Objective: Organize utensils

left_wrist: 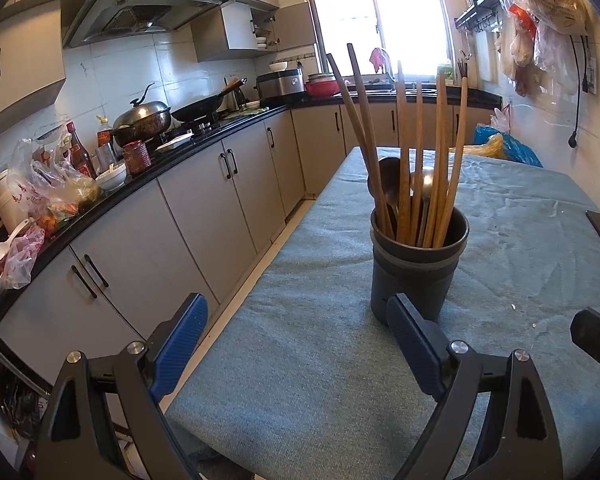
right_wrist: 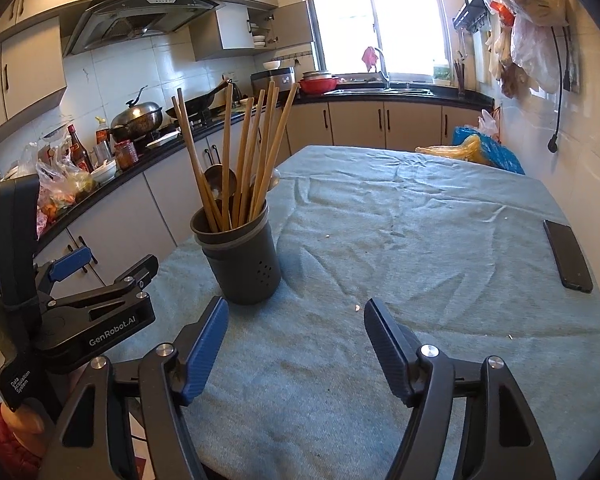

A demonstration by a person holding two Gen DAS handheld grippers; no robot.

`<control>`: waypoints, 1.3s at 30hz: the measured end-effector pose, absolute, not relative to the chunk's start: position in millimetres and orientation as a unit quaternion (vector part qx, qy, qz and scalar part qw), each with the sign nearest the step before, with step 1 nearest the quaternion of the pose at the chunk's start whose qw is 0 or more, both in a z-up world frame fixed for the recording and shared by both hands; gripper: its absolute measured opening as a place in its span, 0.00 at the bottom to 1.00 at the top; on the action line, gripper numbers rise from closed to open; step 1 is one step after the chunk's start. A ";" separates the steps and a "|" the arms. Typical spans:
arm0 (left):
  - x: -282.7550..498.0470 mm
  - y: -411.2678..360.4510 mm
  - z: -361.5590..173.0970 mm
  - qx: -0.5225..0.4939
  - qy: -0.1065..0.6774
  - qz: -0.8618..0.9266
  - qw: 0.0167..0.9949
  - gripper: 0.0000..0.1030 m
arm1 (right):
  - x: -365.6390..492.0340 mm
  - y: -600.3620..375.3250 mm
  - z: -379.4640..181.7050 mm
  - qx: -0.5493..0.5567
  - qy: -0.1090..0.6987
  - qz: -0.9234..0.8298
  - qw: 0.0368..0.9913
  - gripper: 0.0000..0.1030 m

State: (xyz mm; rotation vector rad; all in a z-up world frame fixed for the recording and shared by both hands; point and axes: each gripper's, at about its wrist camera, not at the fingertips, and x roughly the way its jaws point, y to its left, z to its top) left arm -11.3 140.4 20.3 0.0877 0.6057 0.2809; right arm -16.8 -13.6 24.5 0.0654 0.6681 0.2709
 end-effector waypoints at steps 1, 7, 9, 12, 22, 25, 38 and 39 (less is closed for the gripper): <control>-12.1 140.1 21.1 0.043 0.296 0.138 0.944 0.88 | -17.9 -13.3 25.7 0.031 0.326 0.132 0.936 0.73; -18.3 140.4 25.1 0.043 0.292 0.137 0.946 0.88 | -23.0 -10.8 31.6 0.025 0.319 0.132 0.938 0.75; -19.9 140.5 25.4 0.044 0.291 0.139 0.946 0.88 | -25.3 -9.1 33.4 0.022 0.317 0.134 0.939 0.75; -20.7 140.7 25.7 0.043 0.290 0.138 0.946 0.88 | -26.6 -9.0 34.9 0.020 0.316 0.134 0.939 0.76; -23.4 142.1 28.2 0.044 0.291 0.138 0.946 0.88 | -27.6 -10.1 35.8 0.020 0.318 0.134 0.938 0.77; -23.9 141.8 28.9 0.045 0.291 0.138 0.946 0.89 | -26.8 -13.4 34.9 0.024 0.321 0.132 0.938 0.77; -19.6 138.6 29.0 0.054 0.295 0.139 0.944 0.90 | -19.6 -23.0 29.5 0.036 0.328 0.129 0.935 0.77; -18.3 138.0 28.4 0.055 0.296 0.139 0.944 0.90 | -18.6 -24.5 28.5 0.038 0.330 0.129 0.934 0.77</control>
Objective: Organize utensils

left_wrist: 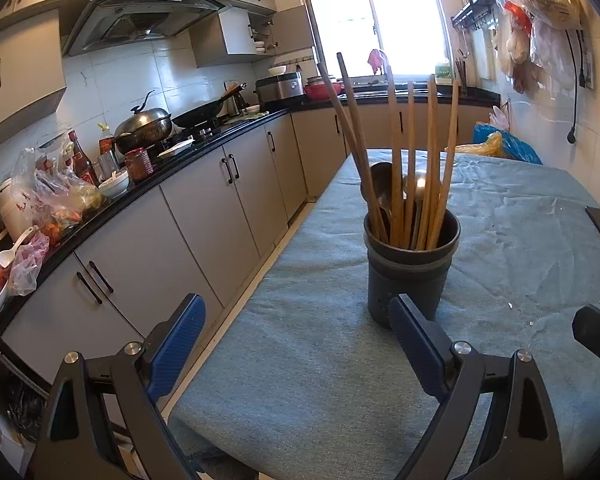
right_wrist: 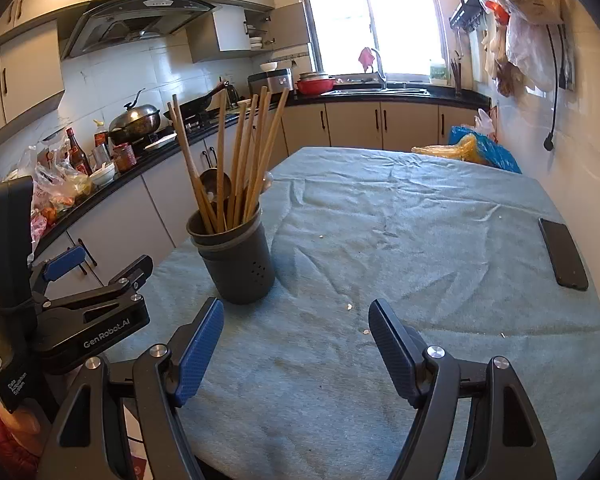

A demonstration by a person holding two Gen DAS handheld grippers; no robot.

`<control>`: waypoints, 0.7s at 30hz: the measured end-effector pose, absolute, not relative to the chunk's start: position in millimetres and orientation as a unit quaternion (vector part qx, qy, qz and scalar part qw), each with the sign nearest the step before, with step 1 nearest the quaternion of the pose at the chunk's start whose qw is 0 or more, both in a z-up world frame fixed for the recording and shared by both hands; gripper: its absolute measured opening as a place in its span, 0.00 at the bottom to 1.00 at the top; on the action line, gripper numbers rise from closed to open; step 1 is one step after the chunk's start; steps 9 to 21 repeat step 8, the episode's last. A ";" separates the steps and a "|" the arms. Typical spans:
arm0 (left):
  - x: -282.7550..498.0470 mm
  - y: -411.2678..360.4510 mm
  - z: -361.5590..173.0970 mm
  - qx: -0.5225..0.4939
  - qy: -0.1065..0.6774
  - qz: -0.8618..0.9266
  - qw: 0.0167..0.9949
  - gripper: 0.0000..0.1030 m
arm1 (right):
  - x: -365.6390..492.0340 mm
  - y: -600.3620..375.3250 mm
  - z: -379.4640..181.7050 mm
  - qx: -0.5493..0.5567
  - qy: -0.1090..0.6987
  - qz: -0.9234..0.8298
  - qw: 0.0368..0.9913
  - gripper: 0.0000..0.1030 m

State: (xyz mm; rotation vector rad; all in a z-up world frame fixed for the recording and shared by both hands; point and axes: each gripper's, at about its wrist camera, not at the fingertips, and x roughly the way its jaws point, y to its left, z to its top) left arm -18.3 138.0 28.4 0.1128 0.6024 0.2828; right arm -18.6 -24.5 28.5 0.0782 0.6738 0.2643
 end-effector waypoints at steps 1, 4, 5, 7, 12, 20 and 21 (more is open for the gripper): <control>-16.4 137.2 27.8 0.056 0.297 0.139 0.943 0.90 | -17.9 -25.4 27.7 0.040 0.331 0.129 0.934 0.77; -13.3 132.6 25.9 0.062 0.296 0.143 0.943 0.90 | -16.0 -30.7 24.3 0.044 0.334 0.125 0.933 0.77; -12.6 130.7 26.0 0.063 0.291 0.146 0.943 0.90 | -15.3 -34.1 23.0 0.046 0.334 0.123 0.933 0.77; -9.2 128.5 25.5 0.063 0.296 0.139 0.943 0.90 | -14.3 -43.2 19.7 0.050 0.336 0.115 0.933 0.77; -7.3 126.2 24.7 0.065 0.299 0.135 0.942 0.90 | -13.2 -52.2 16.9 0.051 0.338 0.106 0.934 0.77; -7.3 126.2 24.7 0.065 0.299 0.135 0.942 0.90 | -13.2 -52.2 16.9 0.051 0.338 0.106 0.934 0.77; -7.3 126.2 24.7 0.065 0.299 0.135 0.942 0.90 | -13.2 -52.2 16.9 0.051 0.338 0.106 0.934 0.77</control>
